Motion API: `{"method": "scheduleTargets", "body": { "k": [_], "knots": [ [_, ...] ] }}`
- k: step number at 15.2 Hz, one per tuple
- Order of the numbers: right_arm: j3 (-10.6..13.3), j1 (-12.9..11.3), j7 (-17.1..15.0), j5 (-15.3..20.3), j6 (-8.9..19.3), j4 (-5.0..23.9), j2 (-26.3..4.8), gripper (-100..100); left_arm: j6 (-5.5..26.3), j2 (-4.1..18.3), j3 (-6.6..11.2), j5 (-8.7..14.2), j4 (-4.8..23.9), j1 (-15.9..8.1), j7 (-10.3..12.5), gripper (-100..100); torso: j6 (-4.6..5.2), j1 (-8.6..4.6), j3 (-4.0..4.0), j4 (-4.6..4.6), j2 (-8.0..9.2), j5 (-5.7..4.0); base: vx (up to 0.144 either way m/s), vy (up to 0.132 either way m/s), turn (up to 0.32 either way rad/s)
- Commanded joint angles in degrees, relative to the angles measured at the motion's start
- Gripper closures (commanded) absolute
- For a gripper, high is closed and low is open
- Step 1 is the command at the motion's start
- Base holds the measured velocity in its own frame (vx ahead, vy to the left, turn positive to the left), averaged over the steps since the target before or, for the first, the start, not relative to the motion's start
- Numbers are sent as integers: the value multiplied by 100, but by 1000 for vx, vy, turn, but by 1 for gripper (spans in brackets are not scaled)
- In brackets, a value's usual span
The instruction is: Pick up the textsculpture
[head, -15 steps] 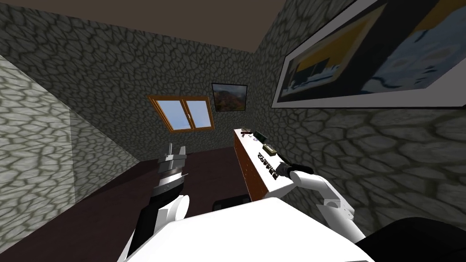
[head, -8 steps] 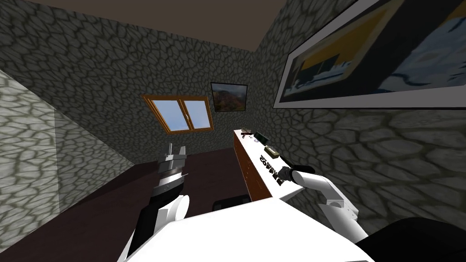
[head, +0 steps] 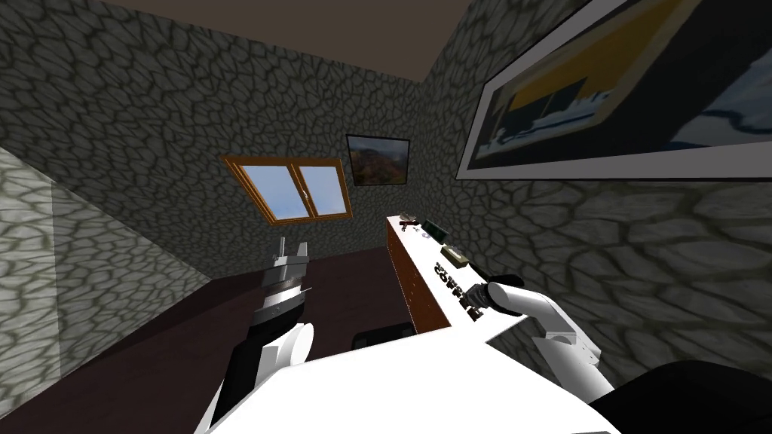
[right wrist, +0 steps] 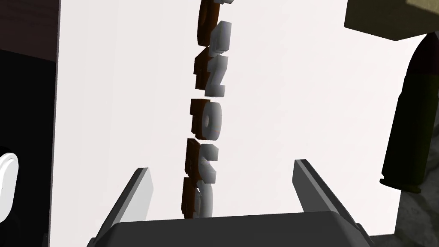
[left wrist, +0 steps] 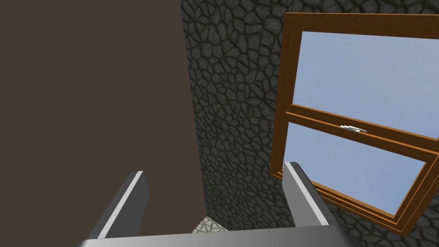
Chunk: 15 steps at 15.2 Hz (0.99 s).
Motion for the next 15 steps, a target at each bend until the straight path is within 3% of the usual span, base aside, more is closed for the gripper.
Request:
{"method": "scheduleTargets", "body": {
  "k": [1,5,6,13,15],
  "knots": [
    [-61,-7,-102,-80,286,47,-25,-100,0,0,0,0,0,0,0,0,0,0,0,0,0,0,154,18,-37],
    [-122,-17,-204,-159,581,107,-44,-100,0,0,0,0,0,-1,0,0,0,-7,6,2,12,-1,98,1,-19],
    [-177,-26,-296,-232,792,162,-62,-100,0,0,0,0,0,-1,0,0,0,-10,9,3,18,-2,96,-13,-24],
    [-334,-53,-563,-442,1495,323,-111,-100,0,0,0,0,0,0,0,0,0,-12,2,0,6,-2,127,-5,-30],
    [-356,-57,-601,-472,1591,346,-118,-100,0,0,0,0,0,-1,0,0,0,-13,3,1,8,-3,102,-5,-19]
  ]
}}
